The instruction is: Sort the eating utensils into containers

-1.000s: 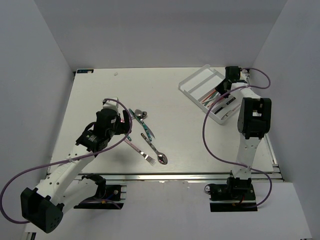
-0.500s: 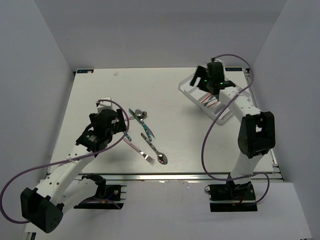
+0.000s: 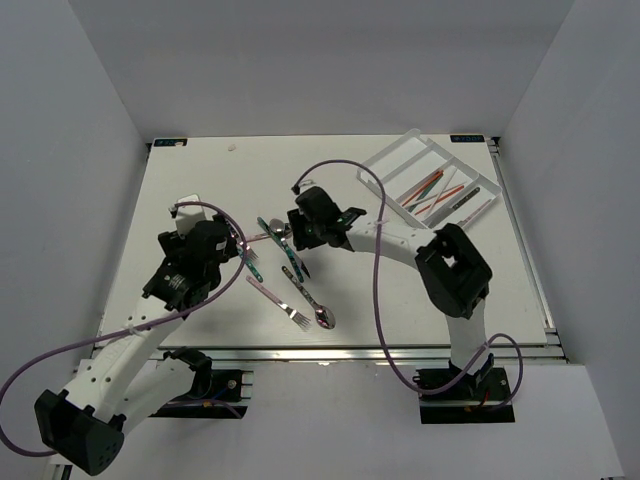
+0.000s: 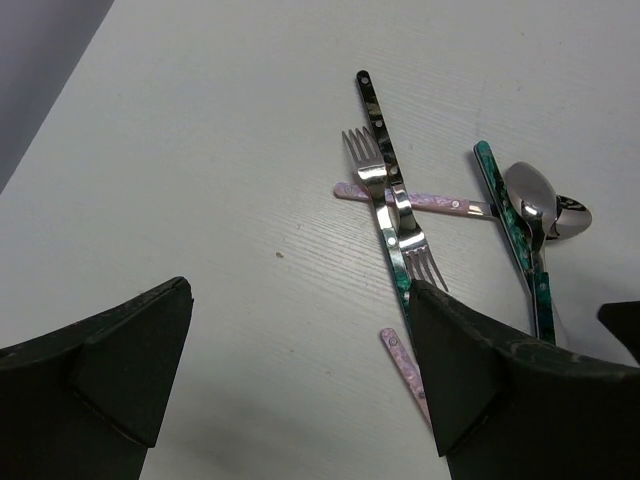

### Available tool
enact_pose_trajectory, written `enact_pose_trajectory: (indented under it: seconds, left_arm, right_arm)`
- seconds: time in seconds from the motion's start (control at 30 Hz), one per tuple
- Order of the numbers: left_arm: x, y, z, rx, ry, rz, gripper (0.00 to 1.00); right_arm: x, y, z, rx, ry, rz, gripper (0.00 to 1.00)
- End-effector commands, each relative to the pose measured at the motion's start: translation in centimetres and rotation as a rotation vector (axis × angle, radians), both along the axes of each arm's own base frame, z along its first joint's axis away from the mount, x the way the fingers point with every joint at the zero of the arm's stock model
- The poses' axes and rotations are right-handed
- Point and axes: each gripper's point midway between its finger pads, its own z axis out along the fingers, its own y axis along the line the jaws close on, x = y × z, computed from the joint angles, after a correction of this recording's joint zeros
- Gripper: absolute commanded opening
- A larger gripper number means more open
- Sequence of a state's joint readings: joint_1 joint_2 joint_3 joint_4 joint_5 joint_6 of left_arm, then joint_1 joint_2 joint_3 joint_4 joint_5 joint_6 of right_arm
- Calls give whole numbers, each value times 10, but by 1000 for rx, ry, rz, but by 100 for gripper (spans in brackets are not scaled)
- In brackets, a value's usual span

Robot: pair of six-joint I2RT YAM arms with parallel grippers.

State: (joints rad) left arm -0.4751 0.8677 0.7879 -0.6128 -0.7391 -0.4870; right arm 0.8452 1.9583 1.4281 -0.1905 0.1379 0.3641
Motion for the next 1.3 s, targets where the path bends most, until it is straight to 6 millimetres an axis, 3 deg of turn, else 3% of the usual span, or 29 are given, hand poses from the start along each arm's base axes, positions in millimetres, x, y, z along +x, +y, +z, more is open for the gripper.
enact_pose_trajectory:
  seconds: [0.0, 0.17, 0.47, 0.5, 0.73, 0.93, 1.03, 1.13, 1.27]
  left_arm:
    - [4, -3, 11, -12, -20, -17, 98]
    - [7, -9, 6, -15, 3, -42, 98]
    - [7, -14, 5, -26, 9, -75, 98]
    - [7, -15, 4, -26, 10, -78, 98]
    - [7, -17, 4, -31, 10, -92, 98]
    - [7, -18, 4, -34, 10, -99, 98]
    - [7, -19, 5, -35, 8, -101, 98]
    - [7, -19, 5, -36, 6, -103, 98]
    - [7, -19, 5, -37, 7, -107, 98]
  right_arm:
    - [5, 20, 9, -40, -60, 4, 52]
    - [-2, 38, 0, -59, -52, 36, 48]
    - [-3, 51, -24, -81, -12, 76, 42]
    - [-4, 53, -26, -86, -10, 79, 37]
    - [-7, 58, -39, -112, 3, 94, 29]
    - [-9, 59, -42, -121, 7, 92, 27]
    - [-8, 58, -40, -122, 6, 77, 13]
    - [-6, 54, -26, -107, -14, 42, 13]
    - [-2, 47, 7, -68, -75, 3, 12]
